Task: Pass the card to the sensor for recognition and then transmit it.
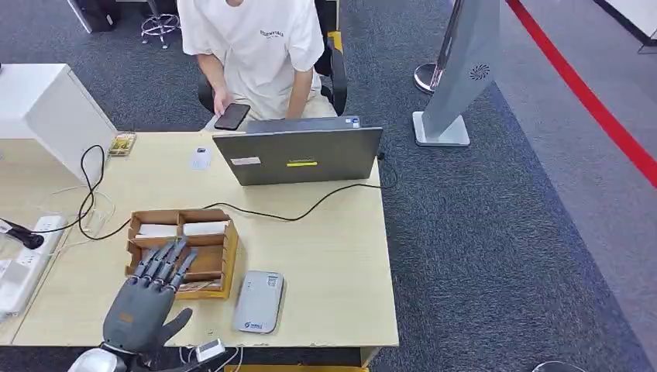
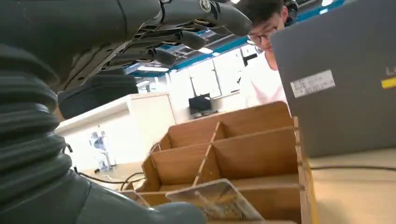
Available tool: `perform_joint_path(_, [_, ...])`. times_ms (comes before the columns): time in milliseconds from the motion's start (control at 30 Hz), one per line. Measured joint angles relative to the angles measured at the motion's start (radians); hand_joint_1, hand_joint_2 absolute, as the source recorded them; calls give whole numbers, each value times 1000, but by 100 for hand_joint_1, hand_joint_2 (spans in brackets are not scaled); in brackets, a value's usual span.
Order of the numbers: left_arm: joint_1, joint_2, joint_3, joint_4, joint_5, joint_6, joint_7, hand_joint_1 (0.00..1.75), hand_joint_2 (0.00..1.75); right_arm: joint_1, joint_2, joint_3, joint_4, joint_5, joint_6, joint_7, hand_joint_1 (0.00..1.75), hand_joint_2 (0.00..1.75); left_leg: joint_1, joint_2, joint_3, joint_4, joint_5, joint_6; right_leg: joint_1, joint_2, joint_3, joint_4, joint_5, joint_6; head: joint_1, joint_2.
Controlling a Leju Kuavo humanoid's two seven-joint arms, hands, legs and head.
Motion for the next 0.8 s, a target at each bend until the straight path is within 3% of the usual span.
perform_joint_path(433, [-25, 19, -21, 22, 10, -35, 21, 0, 175, 0, 0, -8, -2, 18, 1, -7, 0, 175, 0, 0, 0, 0, 0, 0, 0, 0, 0, 0, 0, 0, 0, 0])
perform_joint_path(800, [-47, -11, -28, 61, -18, -30, 50, 0, 175, 0, 0, -23, -5, 28, 8, -2, 0, 175, 0, 0, 0, 0, 0, 0, 0, 0, 0, 0, 0, 0, 0, 0])
